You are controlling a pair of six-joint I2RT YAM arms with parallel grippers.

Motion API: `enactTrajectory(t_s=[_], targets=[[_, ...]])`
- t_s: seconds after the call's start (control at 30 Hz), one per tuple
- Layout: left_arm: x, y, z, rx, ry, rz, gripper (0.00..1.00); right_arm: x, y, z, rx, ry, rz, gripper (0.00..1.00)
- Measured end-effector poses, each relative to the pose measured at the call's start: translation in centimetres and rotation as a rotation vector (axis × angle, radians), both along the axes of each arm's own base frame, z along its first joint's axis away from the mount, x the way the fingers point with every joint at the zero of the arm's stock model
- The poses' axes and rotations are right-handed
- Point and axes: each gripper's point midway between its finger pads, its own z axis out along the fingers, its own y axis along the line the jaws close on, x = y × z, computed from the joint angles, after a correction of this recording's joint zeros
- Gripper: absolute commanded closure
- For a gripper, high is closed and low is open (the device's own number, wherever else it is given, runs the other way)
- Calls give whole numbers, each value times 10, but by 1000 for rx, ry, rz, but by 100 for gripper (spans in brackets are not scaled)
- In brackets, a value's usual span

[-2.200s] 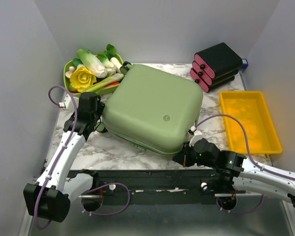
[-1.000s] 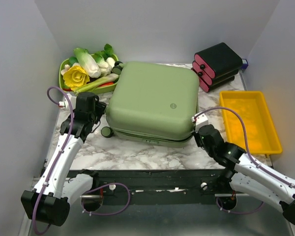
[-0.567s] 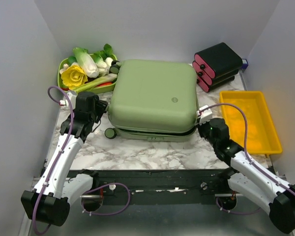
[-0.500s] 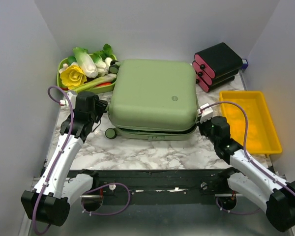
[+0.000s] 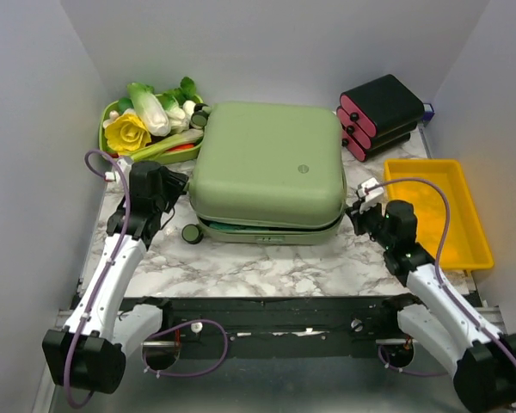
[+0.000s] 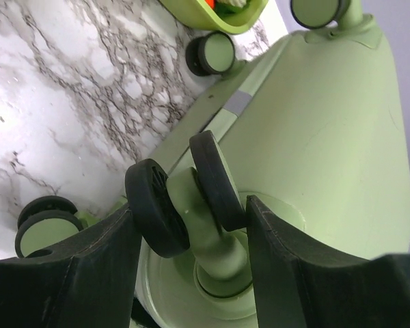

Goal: Open, take out, and arrange the luggage

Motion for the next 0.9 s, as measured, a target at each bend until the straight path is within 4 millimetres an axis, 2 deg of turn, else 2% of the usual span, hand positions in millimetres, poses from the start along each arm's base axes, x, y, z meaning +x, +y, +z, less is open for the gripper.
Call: enactTrajectory(t_s=[0.17, 0.23, 0.33, 0.4, 0.43, 0.5, 0.6, 0.63, 0.67, 0.73, 0.8, 0.9], targets=[[19, 4, -20, 60, 34, -32, 100, -44, 14, -2, 126, 6, 34, 99], [33, 1, -28, 75, 32, -53, 100, -55, 20, -4, 146, 20, 31, 99], [61, -2, -27, 102, -29, -79, 100, -67, 34, -7, 157, 42, 16, 99], [78, -3, -23, 118, -65, -90, 96, -75, 44, -8, 152, 54, 8, 99], [89, -3, -22, 127, -73, -97, 86, -79, 50, -9, 144, 62, 10, 99], [107, -4, -19, 145, -91, -109, 74, -91, 64, -10, 116, 82, 17, 99], [126, -6, -16, 179, -89, -135, 45, -110, 88, -11, 79, 112, 55, 99], [132, -7, -14, 194, -82, -149, 31, -117, 98, -11, 61, 117, 73, 99], [134, -8, -14, 210, -76, -166, 25, -126, 108, -12, 40, 121, 91, 99], [134, -8, -11, 227, -77, -177, 1, -141, 126, -14, -13, 136, 125, 99], [126, -8, -8, 246, -74, -193, 1, -150, 145, -12, -34, 148, 148, 99], [95, -8, 14, 266, -86, -207, 1, -160, 167, -13, -3, 161, 184, 99]])
